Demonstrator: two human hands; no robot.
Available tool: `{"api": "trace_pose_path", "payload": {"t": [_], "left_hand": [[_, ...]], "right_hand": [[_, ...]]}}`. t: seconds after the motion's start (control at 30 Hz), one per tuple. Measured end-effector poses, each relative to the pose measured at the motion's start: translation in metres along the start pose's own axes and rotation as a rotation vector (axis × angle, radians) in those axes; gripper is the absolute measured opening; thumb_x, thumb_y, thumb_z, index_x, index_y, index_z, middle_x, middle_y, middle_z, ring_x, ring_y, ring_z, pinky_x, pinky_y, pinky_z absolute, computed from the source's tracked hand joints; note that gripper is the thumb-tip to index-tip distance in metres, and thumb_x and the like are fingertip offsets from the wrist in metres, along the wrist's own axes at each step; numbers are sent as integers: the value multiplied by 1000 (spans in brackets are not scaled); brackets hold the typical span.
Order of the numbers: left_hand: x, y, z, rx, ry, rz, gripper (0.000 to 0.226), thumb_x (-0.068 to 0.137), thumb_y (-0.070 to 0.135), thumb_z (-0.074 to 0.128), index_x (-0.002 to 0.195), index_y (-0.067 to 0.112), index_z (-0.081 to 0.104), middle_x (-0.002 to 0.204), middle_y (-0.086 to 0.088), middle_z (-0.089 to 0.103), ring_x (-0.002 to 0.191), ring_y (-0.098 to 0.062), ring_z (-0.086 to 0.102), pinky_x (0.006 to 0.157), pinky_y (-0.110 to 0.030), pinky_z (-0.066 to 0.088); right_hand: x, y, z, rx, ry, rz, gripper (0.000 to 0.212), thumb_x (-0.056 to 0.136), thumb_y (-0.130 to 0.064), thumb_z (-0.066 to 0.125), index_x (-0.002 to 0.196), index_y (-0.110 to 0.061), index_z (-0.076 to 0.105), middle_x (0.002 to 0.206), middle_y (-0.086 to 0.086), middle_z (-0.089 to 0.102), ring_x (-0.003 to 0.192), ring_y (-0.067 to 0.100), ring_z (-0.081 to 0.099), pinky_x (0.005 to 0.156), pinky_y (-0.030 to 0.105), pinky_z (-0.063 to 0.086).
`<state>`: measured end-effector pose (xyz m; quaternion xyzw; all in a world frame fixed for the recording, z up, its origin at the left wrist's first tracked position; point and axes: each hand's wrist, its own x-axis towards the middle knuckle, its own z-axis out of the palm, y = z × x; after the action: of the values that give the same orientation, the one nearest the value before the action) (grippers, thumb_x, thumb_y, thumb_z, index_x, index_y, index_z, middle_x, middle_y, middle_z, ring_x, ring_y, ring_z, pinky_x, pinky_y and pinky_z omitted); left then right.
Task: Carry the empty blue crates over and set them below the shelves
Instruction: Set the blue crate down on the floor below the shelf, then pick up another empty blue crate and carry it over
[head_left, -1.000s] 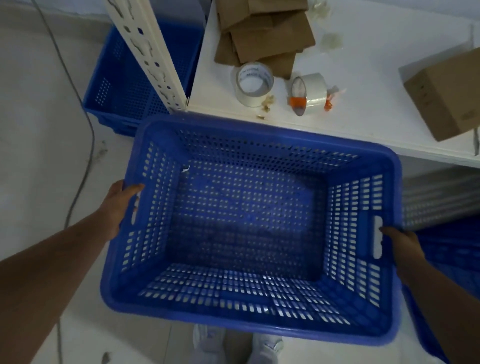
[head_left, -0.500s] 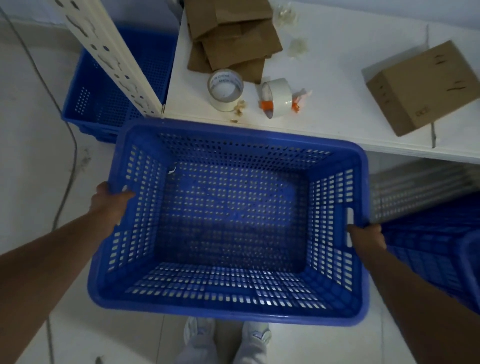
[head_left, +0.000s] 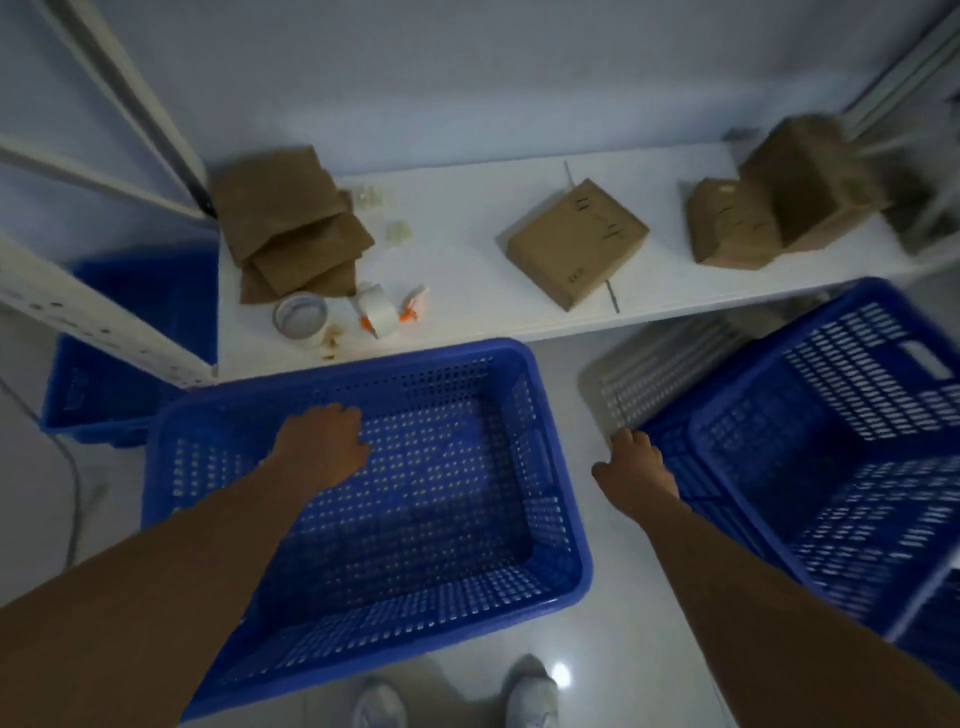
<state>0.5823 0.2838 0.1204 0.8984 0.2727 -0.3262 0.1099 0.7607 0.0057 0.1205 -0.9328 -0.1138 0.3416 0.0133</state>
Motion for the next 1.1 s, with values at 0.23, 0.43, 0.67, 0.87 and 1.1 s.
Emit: {"api": "trace_pose_path", "payload": {"t": [0.23,0.43,0.67,0.87,1.1], "left_hand": [[-8,142,-29,166,99,204,36,94,39,40,120,16,52,119,-3,55,105,-21,54,87,-35,46],[-34,307,-27,294,61,368,35,93,37,41,118,16,52,125,-5,56,113,-24,52,87,-34,42],[-83,531,0,378,50,636,39,93,38,42,121,12,51,127,-8,54,118,-25,50,95,-36,41],[-131,672,44,572,53,866,38,93,37,41,120,12,52,120,-8,55,111,-26,52,90,-38,42],[-141,801,92,807,21,996,46,92,41,42,127,12,48,131,-11,52,119,-30,50,95,-42,42]], "right_hand": [[-25,141,-16,153,24,164,48,93,-20,44,137,-4,33,145,15,34,130,33,38,104,45,39],[-65,283,-12,354,45,331,43,91,-18,46,131,-4,40,138,17,41,124,37,45,98,44,41],[-142,454,16,583,81,605,41,92,-19,45,131,-5,39,137,13,40,119,33,48,91,40,44],[-203,556,69,801,114,852,37,91,-17,44,124,-1,42,135,19,40,120,40,47,97,46,41],[-230,618,121,1064,152,1016,47,87,-17,41,132,-5,42,138,20,44,123,40,47,101,44,41]]}}
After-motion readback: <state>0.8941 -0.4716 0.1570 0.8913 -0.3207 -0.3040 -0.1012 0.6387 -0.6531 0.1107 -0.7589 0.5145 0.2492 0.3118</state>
